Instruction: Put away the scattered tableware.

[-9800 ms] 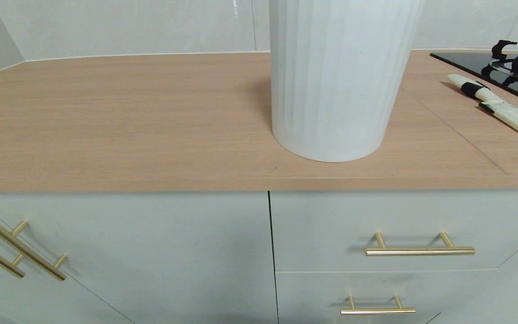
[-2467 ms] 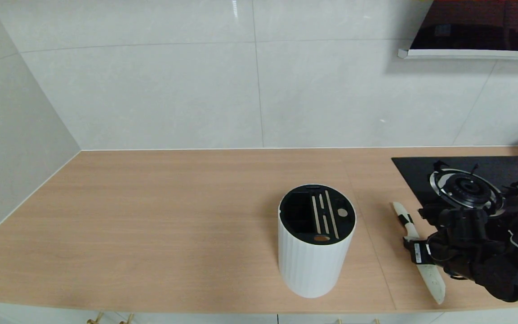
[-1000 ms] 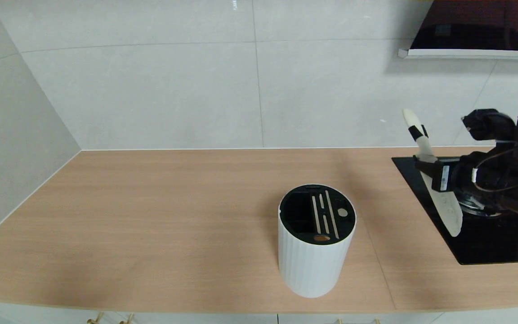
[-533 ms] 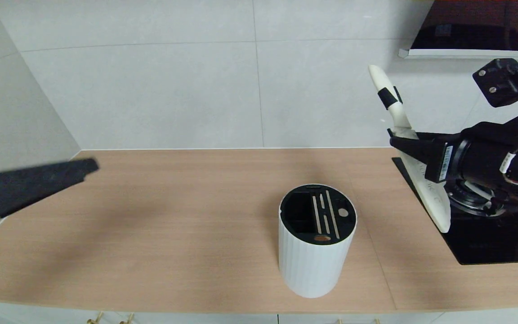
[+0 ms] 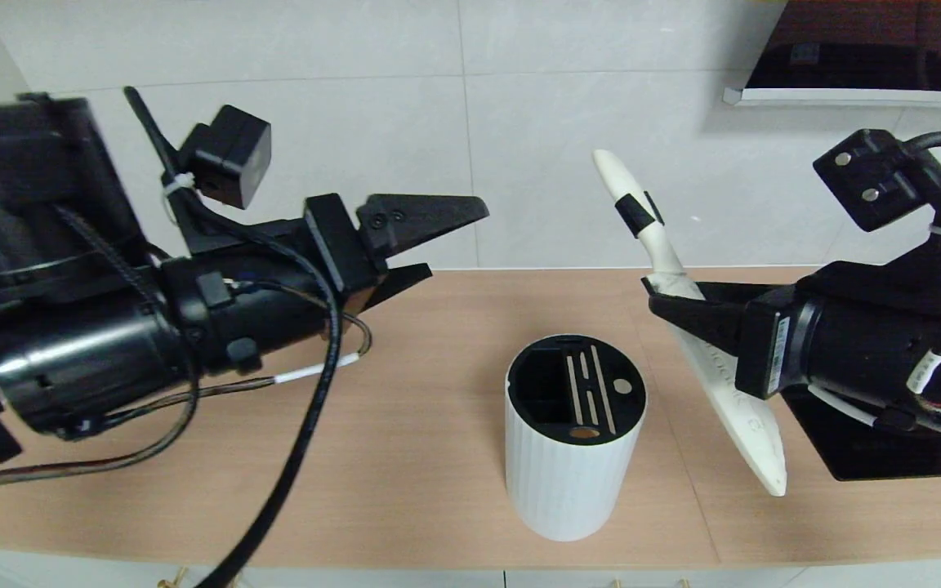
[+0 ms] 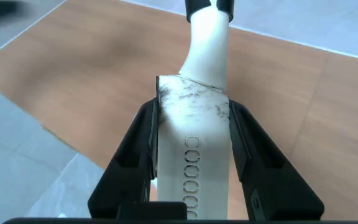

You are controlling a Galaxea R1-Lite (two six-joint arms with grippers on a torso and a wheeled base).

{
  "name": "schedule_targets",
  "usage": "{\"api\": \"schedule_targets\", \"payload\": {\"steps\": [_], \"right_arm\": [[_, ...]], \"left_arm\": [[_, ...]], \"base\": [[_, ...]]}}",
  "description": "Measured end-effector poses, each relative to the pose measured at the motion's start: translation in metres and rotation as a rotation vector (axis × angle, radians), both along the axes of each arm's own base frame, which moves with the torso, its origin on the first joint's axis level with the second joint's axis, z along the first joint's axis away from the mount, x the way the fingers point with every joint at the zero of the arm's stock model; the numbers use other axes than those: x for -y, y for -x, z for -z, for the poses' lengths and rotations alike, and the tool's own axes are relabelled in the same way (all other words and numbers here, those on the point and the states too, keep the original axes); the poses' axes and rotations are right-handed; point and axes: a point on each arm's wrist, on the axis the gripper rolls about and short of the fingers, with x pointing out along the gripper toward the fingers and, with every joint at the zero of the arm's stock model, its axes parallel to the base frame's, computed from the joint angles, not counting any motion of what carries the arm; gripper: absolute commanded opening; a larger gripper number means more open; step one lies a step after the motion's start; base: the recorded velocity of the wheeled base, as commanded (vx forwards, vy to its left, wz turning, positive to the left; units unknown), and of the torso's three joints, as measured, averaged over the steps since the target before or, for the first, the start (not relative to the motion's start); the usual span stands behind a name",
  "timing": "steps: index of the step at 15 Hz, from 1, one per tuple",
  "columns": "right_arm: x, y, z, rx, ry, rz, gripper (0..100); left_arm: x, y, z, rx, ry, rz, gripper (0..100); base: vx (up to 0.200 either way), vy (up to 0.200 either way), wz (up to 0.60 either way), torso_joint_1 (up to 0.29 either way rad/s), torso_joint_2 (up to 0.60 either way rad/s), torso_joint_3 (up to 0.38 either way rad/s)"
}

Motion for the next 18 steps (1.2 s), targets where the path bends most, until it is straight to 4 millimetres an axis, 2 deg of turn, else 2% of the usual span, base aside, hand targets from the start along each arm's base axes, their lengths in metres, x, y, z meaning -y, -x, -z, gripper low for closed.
{"api": "schedule_targets", "payload": {"steps": [3, 7, 14, 18], "right_arm": [[-0.014, 0.001, 0.008, -0.037, 0.005, -0.042, 0], [-0.030, 0.002, 0.020, -0.087, 0.011, -0.080, 0], [-0.045, 0.003, 0.028, -0.135, -0.004, -0.122, 0], [-0.049, 0.004, 0.032, -0.145, 0.008, -0.134, 0]], "left_arm": [[0.027, -0.010, 0.012, 0.047, -0.018, -0.035, 100], [0.053, -0.010, 0.030, 0.091, -0.073, -0.014, 100], [0.077, -0.011, 0.049, 0.085, -0.074, 0.039, 100], [0.081, -0.013, 0.055, 0.084, -0.073, 0.041, 100]], "base": [[0.000, 0.000, 0.00, 0.000, 0.00, 0.000], [0.000, 0.000, 0.00, 0.000, 0.00, 0.000], [0.000, 0.000, 0.00, 0.000, 0.00, 0.000], [0.000, 0.000, 0.00, 0.000, 0.00, 0.000]]}}
